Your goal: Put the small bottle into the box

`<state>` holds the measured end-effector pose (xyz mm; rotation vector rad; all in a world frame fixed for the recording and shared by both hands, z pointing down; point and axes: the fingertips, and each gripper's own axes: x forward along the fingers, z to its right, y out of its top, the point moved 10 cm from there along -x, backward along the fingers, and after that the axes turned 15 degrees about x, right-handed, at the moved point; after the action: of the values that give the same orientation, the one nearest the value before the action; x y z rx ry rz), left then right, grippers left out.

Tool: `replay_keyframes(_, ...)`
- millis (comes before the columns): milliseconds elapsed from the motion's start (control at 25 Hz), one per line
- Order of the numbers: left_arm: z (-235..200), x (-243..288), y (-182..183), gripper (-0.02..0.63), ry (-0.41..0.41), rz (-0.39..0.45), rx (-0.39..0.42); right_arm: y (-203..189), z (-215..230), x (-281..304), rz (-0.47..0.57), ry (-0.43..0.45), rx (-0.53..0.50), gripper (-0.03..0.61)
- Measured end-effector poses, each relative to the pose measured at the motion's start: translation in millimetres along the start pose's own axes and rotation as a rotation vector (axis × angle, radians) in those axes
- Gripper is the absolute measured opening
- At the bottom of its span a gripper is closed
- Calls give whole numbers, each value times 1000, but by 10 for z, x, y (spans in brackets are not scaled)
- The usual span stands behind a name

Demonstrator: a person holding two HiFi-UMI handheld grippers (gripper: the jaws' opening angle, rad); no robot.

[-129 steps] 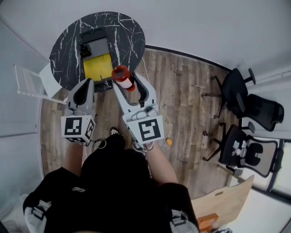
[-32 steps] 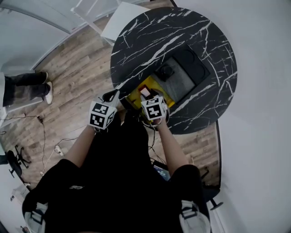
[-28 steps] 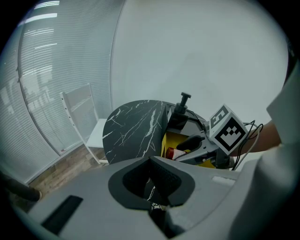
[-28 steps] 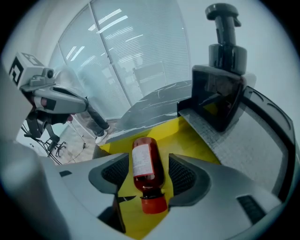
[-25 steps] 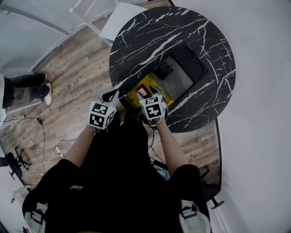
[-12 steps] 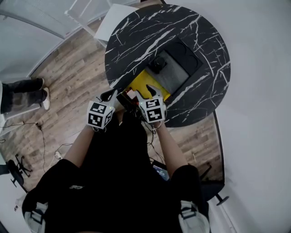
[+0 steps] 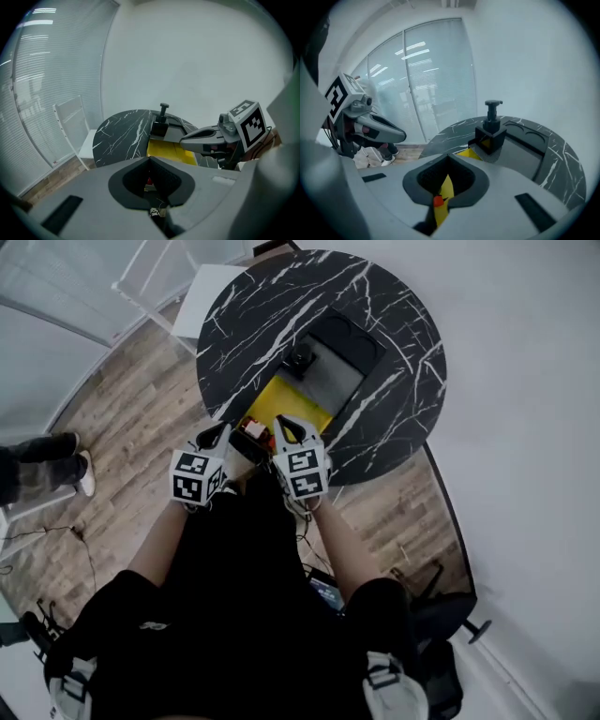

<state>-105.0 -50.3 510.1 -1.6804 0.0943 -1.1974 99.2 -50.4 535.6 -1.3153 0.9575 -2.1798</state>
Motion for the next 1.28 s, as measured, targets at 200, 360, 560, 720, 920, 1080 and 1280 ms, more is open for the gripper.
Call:
replay_keyframes(200, 62, -217, 177, 0, -24, 85, 54, 155, -281, -341, 128, -80, -4, -5)
replay_keyframes(360, 77, -623, 396, 0, 38, 216, 125, 365, -558, -727, 305, -163, 13, -4)
replay_keyframes(560, 155, -1176, 560, 0, 71, 379, 167, 511, -986, -1284, 491, -224, 4, -5)
replay_keyframes(720, 205, -1528, 698, 0, 87, 487, 169, 628, -1368, -1681, 630, -282, -44, -5)
replay_keyframes(920, 318, -1872, 997, 0, 79, 599, 194, 847, -1644, -2126, 757, -267, -118, -5)
replay_keyframes(1080, 374, -2004, 1156, 0, 118, 638, 190, 1023, -1659, -2354, 783, -247, -161, -5)
replay_keyframes(1280, 475, -2032, 1313, 0, 146, 683, 173, 1109, -1559, -2502, 774, -239, -192, -5)
